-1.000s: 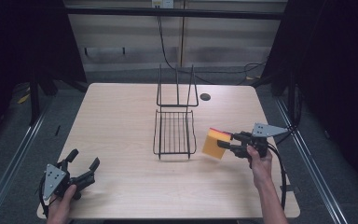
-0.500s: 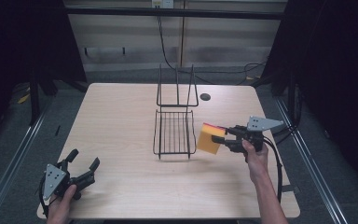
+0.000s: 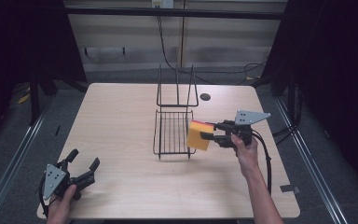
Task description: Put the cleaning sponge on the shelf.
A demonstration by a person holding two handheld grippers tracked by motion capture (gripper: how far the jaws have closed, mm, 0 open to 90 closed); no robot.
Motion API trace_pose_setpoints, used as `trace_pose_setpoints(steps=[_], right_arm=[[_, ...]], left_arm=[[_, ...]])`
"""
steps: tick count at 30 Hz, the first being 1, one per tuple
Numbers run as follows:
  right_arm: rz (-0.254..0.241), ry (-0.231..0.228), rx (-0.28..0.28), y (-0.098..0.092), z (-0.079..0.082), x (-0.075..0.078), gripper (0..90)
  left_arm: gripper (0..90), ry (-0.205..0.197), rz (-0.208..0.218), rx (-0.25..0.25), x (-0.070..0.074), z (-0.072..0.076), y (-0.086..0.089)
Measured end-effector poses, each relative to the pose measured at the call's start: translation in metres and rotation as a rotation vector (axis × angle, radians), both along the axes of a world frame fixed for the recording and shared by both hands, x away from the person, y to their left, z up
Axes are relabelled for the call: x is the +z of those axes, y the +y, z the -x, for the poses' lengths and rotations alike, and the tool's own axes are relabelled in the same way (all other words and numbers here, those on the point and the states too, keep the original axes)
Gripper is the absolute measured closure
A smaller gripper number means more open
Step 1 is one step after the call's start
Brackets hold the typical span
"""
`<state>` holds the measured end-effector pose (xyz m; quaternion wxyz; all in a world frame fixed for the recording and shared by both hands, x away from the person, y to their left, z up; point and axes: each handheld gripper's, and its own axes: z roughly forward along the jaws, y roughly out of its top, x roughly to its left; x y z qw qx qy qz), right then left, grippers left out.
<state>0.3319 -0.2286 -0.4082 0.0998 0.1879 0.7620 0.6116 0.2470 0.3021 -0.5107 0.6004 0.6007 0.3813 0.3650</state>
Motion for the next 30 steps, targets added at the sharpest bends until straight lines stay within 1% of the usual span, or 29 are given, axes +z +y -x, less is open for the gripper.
trace_pose_setpoints(steps=[7, 10, 12, 18, 20, 22, 25, 26, 30], right_arm=[[0.003, -0.002, 0.036, 0.014, -0.008, 0.006, 59.6], [0.006, 0.008, 0.052, 0.018, -0.013, 0.004, 59.5], [0.017, 0.012, 0.057, 0.022, -0.016, 0.003, 59.6], [0.011, 0.013, 0.082, 0.033, -0.023, 0.004, 59.5], [0.006, 0.014, 0.083, 0.036, -0.024, 0.003, 59.5], [0.005, 0.023, 0.094, 0.039, -0.026, -0.001, 59.5], [0.005, 0.035, 0.093, 0.043, -0.029, -0.005, 59.5], [-0.005, 0.036, 0.095, 0.044, -0.030, -0.006, 59.5], [0.000, 0.040, 0.106, 0.048, -0.034, -0.008, 59.5]], left_arm=[[15.6, 0.000, 0.000, 0.000, 0.000, 0.000, 0.000], [15.6, 0.000, 0.000, 0.000, 0.000, 0.000, 0.000], [15.6, 0.000, 0.001, -0.004, 0.000, 0.000, 0.000], [15.6, 0.000, 0.000, 0.000, 0.000, 0.000, 0.000], [15.6, 0.001, 0.001, -0.004, 0.000, 0.000, 0.000], [15.6, 0.000, 0.000, 0.000, 0.000, 0.000, 0.000], [15.6, 0.000, 0.000, 0.000, 0.000, 0.000, 0.000], [15.6, 0.000, 0.000, -0.001, 0.000, 0.000, 0.000], [15.6, 0.000, 0.000, 0.000, 0.000, 0.000, 0.000]])
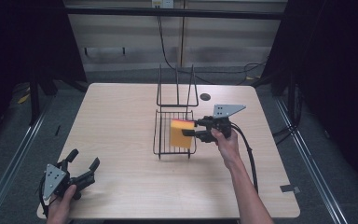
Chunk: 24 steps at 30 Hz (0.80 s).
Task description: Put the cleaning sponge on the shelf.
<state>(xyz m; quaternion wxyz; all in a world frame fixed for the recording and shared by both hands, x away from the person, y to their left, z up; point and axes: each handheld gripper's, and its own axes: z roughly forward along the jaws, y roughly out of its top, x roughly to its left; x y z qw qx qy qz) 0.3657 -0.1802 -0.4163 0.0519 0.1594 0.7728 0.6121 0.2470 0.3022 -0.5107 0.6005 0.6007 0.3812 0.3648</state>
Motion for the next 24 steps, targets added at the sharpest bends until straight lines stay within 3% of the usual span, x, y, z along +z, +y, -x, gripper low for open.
trace_pose_setpoints(steps=[24], right_arm=[[0.022, 0.041, 0.045, 0.024, -0.010, -0.023, 59.4]], left_arm=[[15.6, 0.000, -0.001, 0.000, 0.000, 0.000, 0.000]])
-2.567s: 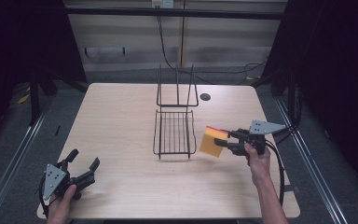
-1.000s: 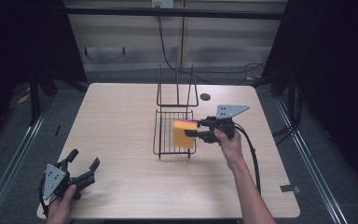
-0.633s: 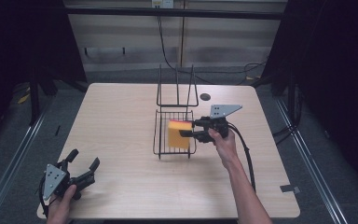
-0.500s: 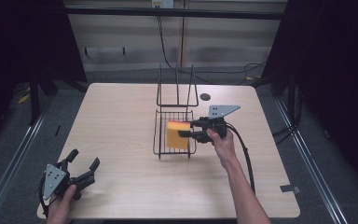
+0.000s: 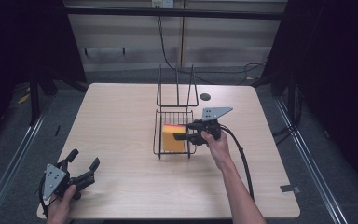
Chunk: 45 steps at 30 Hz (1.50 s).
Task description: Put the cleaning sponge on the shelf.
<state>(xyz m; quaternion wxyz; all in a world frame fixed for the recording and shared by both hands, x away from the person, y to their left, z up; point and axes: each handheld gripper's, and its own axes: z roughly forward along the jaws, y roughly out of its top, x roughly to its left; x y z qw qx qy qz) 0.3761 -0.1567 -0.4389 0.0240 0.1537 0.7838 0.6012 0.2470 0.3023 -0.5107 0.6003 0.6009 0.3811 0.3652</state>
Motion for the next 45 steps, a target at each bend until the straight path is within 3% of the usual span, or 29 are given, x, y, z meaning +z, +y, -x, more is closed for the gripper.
trace_pose_setpoints(steps=[10, 20, 34, 41, 45], right_arm=[[0.026, 0.007, -0.008, 0.000, -0.002, -0.004, 59.3], [0.018, 0.027, 0.018, 0.002, -0.001, -0.007, 56.7], [0.010, 0.022, -0.026, 0.004, 0.001, -0.005, 34.0], [-0.001, -0.002, -0.072, 0.001, 0.005, 0.001, 18.6], [-0.008, -0.017, -0.098, -0.002, 0.007, 0.005, 14.8]], left_arm=[[15.6, -0.001, -0.003, -0.002, 0.000, 0.000, 0.000], [15.6, -0.001, -0.003, -0.002, 0.000, 0.000, 0.000], [15.6, 0.001, 0.001, -0.006, 0.000, 0.000, 0.000], [15.6, 0.000, -0.001, -0.002, 0.000, 0.000, 0.000], [15.6, 0.001, 0.001, -0.006, 0.000, 0.000, 0.000]])
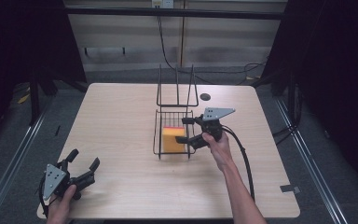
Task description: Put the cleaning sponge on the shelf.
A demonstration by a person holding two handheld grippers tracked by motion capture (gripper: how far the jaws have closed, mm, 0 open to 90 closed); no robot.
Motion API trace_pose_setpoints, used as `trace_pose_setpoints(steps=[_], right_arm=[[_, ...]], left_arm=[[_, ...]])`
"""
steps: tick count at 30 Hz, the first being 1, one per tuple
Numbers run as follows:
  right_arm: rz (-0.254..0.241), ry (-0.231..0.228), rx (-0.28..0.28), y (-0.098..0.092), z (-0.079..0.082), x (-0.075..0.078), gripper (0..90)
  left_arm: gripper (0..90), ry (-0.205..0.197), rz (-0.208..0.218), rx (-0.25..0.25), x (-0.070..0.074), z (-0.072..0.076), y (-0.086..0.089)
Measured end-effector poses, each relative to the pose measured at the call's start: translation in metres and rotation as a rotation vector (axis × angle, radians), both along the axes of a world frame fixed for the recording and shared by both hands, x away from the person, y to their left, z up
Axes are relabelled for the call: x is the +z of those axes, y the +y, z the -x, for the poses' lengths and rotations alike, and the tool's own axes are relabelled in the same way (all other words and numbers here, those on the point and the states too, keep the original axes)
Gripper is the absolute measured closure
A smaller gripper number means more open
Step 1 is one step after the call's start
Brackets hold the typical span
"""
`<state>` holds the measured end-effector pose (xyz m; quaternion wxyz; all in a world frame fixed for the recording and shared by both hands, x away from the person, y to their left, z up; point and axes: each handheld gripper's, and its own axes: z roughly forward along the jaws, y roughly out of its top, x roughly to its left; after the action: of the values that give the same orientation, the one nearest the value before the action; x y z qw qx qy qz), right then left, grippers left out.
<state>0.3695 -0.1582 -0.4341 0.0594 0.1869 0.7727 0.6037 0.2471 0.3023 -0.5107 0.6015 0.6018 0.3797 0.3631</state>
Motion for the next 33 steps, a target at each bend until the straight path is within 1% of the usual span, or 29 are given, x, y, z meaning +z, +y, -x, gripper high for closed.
trace_pose_setpoints(steps=[1, 3, 4, 6, 8, 10, 13, 15, 17, 18, 19, 20, 21, 22, 23, 25, 28, 32, 33], right_arm=[[0.005, -0.002, -0.011, -0.001, 0.001, 0.001, 13.4], [0.011, -0.009, -0.019, -0.001, 0.002, 0.002, 13.3], [0.013, -0.016, -0.032, -0.001, 0.003, 0.002, 13.1], [0.014, -0.020, -0.023, -0.001, 0.004, 0.003, 13.1], [0.012, -0.028, -0.037, -0.001, 0.006, 0.005, 13.1], [0.013, -0.032, -0.033, -0.001, 0.008, 0.006, 13.1], [0.016, -0.036, -0.039, -0.001, 0.010, 0.008, 13.1], [0.017, -0.029, -0.050, -0.003, 0.012, 0.009, 13.1], [0.016, -0.037, -0.051, -0.005, 0.013, 0.010, 13.2], [0.010, -0.038, -0.059, -0.006, 0.014, 0.010, 13.2], [0.004, -0.045, -0.080, -0.008, 0.016, 0.011, 13.2], [0.004, -0.045, -0.080, -0.008, 0.016, 0.011, 13.2], [-0.006, -0.042, -0.097, -0.012, 0.018, 0.010, 13.2], [-0.006, -0.032, -0.098, -0.015, 0.018, 0.010, 13.2], [-0.001, -0.032, -0.107, -0.016, 0.019, 0.010, 13.2], [0.003, -0.034, -0.112, -0.019, 0.021, 0.012, 13.2], [-0.010, -0.042, -0.131, -0.024, 0.025, 0.016, 13.2], [-0.006, -0.045, -0.131, -0.027, 0.029, 0.018, 13.3], [-0.009, -0.049, -0.142, -0.028, 0.032, 0.019, 13.6]], left_arm=[[15.6, -0.001, -0.002, 0.004, 0.000, 0.000, 0.000], [15.6, -0.001, 0.001, 0.000, 0.000, 0.000, 0.000], [15.6, 0.000, 0.001, 0.000, 0.000, 0.000, 0.000], [15.6, 0.000, -0.002, 0.003, 0.000, 0.000, 0.000], [15.6, 0.001, 0.000, -0.001, 0.000, 0.000, 0.000], [15.6, 0.006, -0.007, -0.003, 0.000, 0.000, 0.000], [15.7, 0.004, -0.002, -0.004, 0.000, 0.000, 0.000], [15.6, 0.000, -0.001, 0.001, 0.000, 0.000, 0.000], [15.6, 0.000, -0.001, 0.002, 0.000, 0.000, 0.000], [15.6, 0.000, -0.001, 0.003, 0.000, 0.000, 0.000], [15.6, 0.000, 0.001, -0.002, 0.000, 0.000, 0.000], [15.6, 0.000, 0.001, -0.002, 0.000, 0.000, 0.000], [15.6, 0.000, -0.001, 0.001, 0.000, 0.000, 0.000], [15.6, 0.001, 0.000, -0.002, 0.000, 0.000, 0.000], [15.6, 0.001, 0.001, -0.002, 0.000, 0.000, 0.000], [15.6, 0.000, -0.001, 0.001, 0.000, 0.000, 0.000], [15.6, 0.001, 0.001, -0.002, 0.000, 0.000, 0.000], [15.6, 0.000, 0.001, -0.001, 0.000, 0.000, 0.000], [15.6, 0.000, 0.000, 0.003, 0.000, 0.000, 0.000]])
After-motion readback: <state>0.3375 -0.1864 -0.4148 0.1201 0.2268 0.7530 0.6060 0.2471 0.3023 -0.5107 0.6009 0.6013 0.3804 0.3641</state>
